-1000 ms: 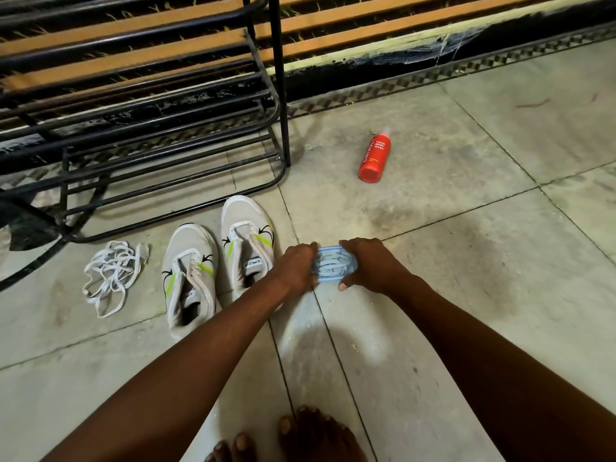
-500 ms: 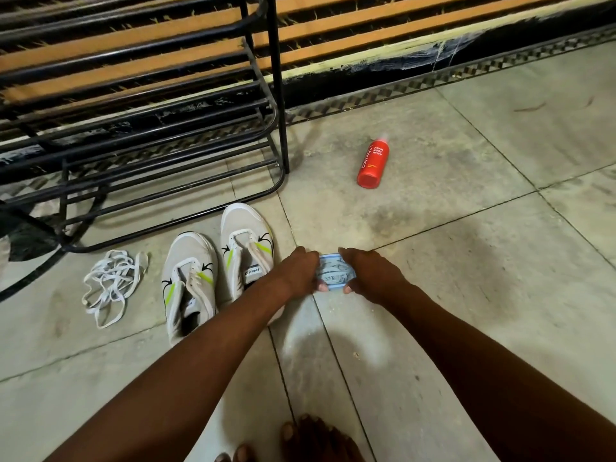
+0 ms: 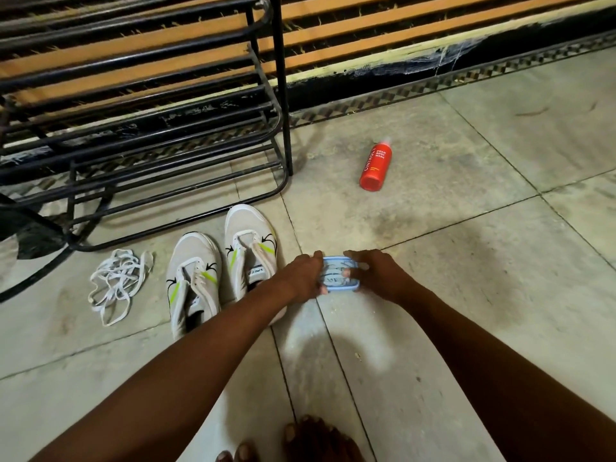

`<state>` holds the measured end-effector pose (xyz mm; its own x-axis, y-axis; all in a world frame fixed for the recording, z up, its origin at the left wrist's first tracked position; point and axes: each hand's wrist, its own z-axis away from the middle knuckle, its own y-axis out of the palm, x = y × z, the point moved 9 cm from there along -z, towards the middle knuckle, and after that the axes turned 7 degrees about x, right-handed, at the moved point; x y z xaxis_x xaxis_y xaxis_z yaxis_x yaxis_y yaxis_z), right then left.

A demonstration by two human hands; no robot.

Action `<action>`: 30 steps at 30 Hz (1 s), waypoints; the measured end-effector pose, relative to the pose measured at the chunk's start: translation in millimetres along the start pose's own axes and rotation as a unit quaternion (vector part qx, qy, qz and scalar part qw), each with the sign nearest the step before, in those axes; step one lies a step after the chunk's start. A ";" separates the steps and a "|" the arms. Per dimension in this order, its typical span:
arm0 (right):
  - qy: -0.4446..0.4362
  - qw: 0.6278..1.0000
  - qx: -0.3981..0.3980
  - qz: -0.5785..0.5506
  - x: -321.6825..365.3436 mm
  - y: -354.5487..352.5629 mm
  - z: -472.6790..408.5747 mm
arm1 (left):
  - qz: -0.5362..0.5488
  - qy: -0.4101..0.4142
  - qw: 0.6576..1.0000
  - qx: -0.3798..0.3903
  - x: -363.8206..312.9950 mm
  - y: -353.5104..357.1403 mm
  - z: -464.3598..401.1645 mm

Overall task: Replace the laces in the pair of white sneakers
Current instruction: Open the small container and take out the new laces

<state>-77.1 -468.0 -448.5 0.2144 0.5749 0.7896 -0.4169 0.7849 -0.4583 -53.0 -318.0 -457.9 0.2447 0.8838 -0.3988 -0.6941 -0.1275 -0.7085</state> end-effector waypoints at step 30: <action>-0.227 0.900 -0.303 -0.216 250.4 -39.1 -68.2 | 0.300 0.158 0.802 -0.492 92.9 -228.7 123.9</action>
<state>53.1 -338.9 -260.7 -0.1995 0.1399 0.9699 0.2076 0.9733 -0.0977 44.7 -151.0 -260.7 0.3340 0.3917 -0.8573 0.0806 -0.9181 -0.3881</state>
